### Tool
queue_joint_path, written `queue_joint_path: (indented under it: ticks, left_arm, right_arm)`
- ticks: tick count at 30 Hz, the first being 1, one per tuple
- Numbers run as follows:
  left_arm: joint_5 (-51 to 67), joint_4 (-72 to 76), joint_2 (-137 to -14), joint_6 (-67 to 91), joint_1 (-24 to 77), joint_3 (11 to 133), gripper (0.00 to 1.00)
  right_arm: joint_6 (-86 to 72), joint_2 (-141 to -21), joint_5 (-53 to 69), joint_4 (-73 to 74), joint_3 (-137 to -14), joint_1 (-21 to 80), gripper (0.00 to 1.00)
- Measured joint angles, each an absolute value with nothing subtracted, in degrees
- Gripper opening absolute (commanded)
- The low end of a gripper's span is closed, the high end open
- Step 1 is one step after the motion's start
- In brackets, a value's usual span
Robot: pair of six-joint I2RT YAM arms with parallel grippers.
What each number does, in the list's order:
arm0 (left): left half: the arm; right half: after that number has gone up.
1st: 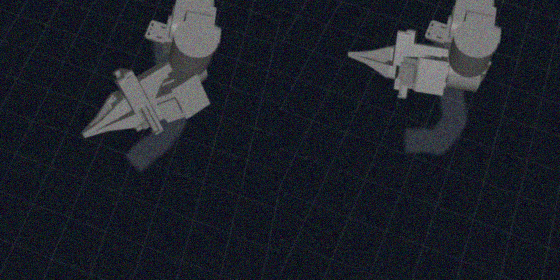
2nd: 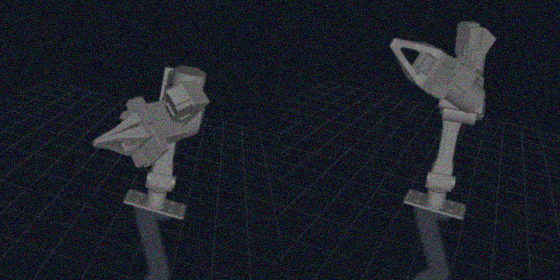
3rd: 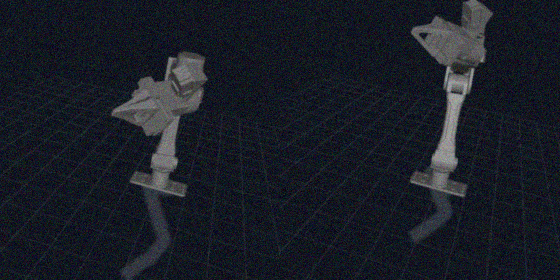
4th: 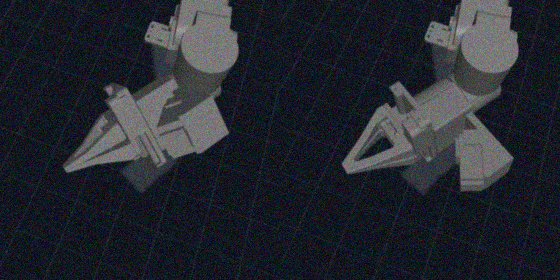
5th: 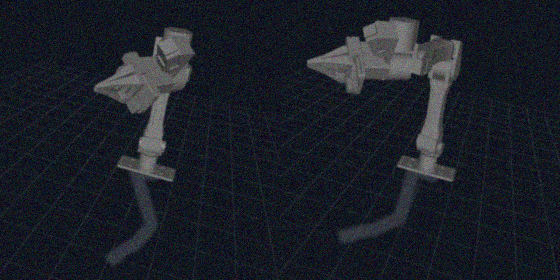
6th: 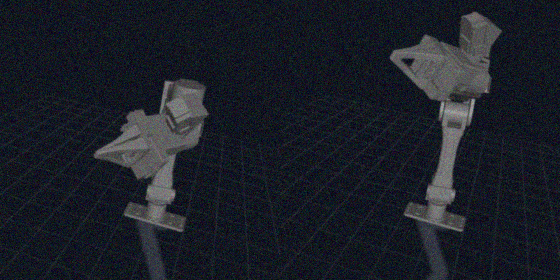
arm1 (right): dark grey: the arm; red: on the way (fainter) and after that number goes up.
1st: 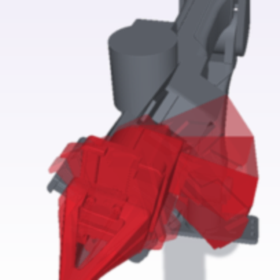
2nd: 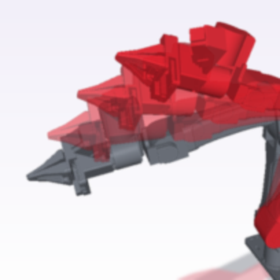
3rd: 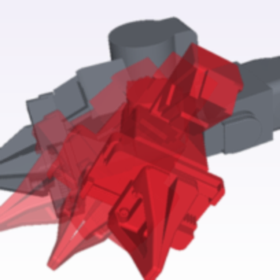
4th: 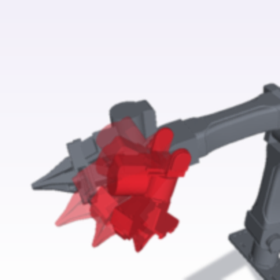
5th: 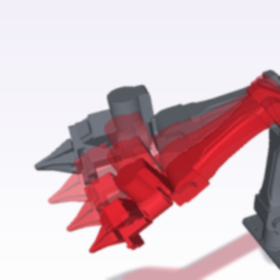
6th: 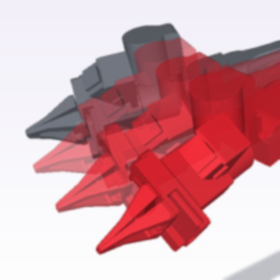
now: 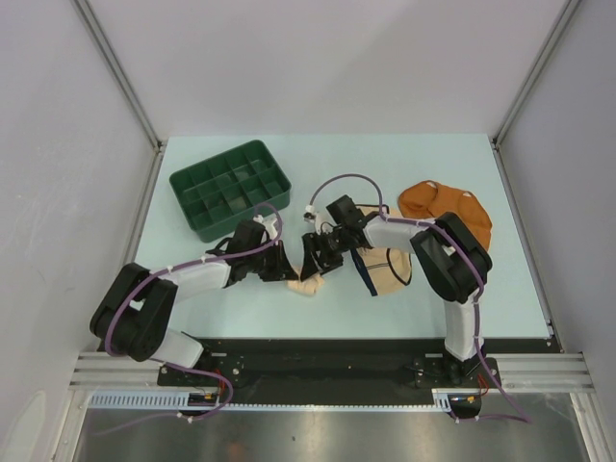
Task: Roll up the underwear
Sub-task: Roll the underwear to the center of the board, then pick up the underwear from the center of the board.
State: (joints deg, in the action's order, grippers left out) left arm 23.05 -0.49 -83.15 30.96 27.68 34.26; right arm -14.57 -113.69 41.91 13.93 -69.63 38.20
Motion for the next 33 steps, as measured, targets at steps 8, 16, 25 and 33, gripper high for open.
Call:
queue_joint_path:
  ticks: [8, 16, 25, 33]
  left_arm:
    - [22.59, -1.56, -83.24, 30.94, 27.90, 34.94, 0.00]
    - [21.37, -3.57, -82.85, 30.89, 28.05, 35.81, 0.53]
    - [14.09, -13.04, -72.64, 30.81, 25.82, 41.39, 0.87]
    - [14.94, -16.88, -57.87, 25.32, 22.24, 46.22, 0.93]
  right_arm:
    - [-14.79, -113.69, 41.63, 13.54, -69.63, 39.44, 0.40]
    - [-14.37, -113.60, 41.21, 14.11, -69.78, 39.53, 0.00]
    - [-14.13, -107.24, 35.33, 15.66, -69.76, 40.80, 0.00]
    - [-8.12, -96.71, 39.27, 16.23, -69.76, 40.58, 0.00]
